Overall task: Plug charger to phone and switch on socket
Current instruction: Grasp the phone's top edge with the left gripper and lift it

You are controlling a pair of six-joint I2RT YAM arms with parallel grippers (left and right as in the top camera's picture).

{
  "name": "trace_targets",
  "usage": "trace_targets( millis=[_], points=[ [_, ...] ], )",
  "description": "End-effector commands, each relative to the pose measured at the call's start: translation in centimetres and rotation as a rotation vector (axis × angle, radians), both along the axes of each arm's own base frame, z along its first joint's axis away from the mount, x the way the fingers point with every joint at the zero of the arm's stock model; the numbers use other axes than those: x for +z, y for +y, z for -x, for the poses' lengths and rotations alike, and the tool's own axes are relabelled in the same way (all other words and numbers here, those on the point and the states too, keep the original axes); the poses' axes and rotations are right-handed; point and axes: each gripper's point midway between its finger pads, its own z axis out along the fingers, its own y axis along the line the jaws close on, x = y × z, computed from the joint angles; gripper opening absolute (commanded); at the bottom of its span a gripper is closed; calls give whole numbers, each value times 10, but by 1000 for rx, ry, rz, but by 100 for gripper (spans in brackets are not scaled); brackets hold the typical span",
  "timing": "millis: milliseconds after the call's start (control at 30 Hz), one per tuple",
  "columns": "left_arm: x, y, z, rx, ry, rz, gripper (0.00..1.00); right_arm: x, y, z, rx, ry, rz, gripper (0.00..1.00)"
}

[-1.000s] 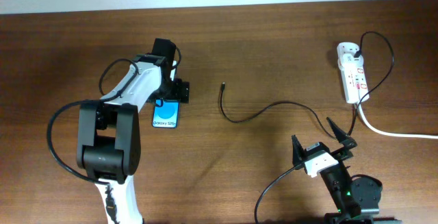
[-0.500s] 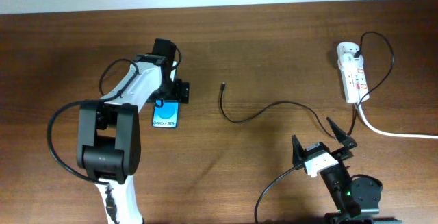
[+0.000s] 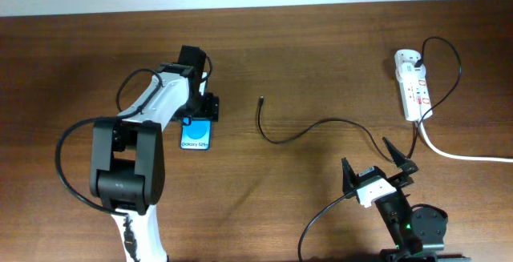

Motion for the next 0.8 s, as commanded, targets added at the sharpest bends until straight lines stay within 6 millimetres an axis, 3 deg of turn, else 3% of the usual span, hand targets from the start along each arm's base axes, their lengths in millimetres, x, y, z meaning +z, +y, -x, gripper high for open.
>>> trace_targets(
  millis=[0, 233, 367, 500, 567, 633, 700, 767],
  points=[
    [-8, 0, 2, 5, 21, -4, 68, -3, -1, 0, -5, 6, -11, 98],
    [-3, -1, -3, 6, 7, -2, 70, -3, -1, 0, -5, 6, -11, 98],
    [25, -4, -21, 6, -30, 7, 70, -3, -1, 0, -5, 6, -11, 98],
    [38, -4, -25, 76, -35, 17, 70, -3, -1, 0, -5, 6, -11, 99],
    [44, -2, -29, 134, -40, 39, 58, -3, -1, 0, -5, 6, -11, 98],
    [52, -13, -33, 156, -41, 118, 47, -3, -1, 0, -5, 6, -11, 98],
    [60, -24, -38, 227, -37, 221, 25, -3, -1, 0, -5, 6, -11, 98],
    [62, -30, -37, 274, -20, 279, 13, -3, -1, 0, -5, 6, -11, 98]
  ],
)
